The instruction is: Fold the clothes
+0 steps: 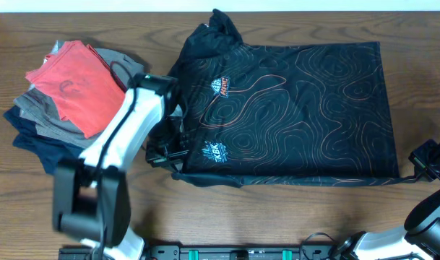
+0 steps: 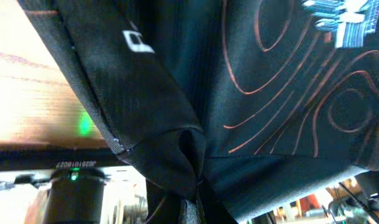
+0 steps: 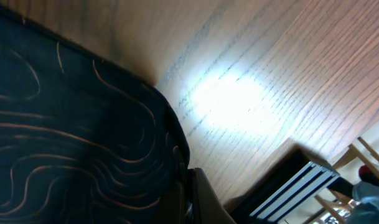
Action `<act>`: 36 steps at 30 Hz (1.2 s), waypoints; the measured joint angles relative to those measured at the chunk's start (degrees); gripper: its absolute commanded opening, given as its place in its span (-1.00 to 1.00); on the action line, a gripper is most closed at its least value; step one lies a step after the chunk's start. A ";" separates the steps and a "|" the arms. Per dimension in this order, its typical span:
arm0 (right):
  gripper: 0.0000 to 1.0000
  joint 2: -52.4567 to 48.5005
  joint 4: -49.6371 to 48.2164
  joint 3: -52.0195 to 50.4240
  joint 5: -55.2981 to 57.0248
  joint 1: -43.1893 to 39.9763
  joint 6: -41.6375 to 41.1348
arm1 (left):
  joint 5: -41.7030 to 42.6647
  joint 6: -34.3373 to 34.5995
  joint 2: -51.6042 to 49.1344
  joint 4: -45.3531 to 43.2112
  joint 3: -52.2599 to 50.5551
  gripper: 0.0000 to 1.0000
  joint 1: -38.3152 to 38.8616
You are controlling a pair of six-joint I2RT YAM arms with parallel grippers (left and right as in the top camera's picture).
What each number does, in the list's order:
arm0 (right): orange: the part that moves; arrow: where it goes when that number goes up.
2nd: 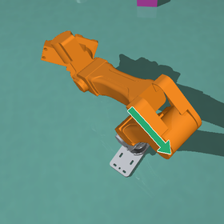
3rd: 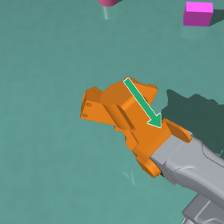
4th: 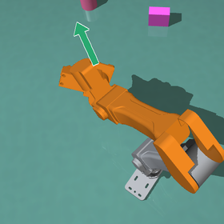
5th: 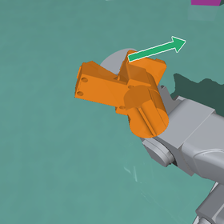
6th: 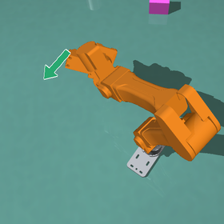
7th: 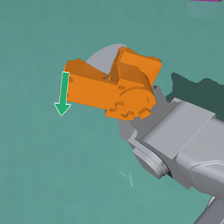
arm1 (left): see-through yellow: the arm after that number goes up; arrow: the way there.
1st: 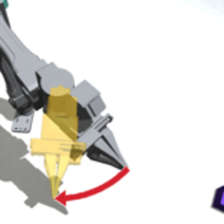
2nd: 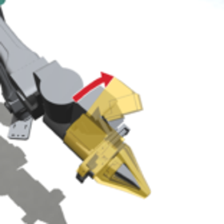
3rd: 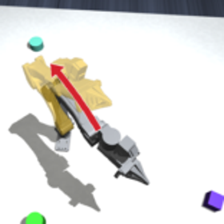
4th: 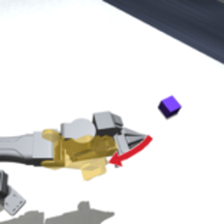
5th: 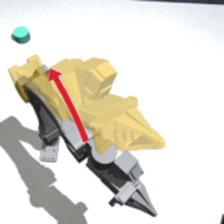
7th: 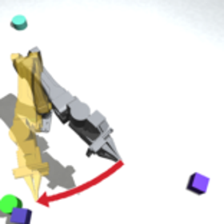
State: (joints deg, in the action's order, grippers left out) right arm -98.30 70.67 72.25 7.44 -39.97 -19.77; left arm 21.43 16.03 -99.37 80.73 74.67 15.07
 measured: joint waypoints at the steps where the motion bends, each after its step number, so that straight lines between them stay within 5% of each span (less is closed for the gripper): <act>1: -0.98 0.00 -0.42 0.00 -0.13 0.00 -0.15 | 0.00 0.02 1.33 -1.03 -0.07 -0.88 0.00; 20: -0.98 0.00 -23.21 -0.09 -8.55 8.76 2.43 | -0.68 5.35 4.83 -42.29 -0.11 -0.88 -5.22; 36: -0.97 -0.72 -34.88 -0.35 -9.42 12.35 2.45 | -3.04 6.01 -4.61 -55.30 -0.13 -0.88 -5.16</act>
State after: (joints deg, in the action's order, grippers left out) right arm -99.02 35.79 71.90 -1.98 -27.62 -17.32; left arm 18.39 22.04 -103.98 25.43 74.54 9.91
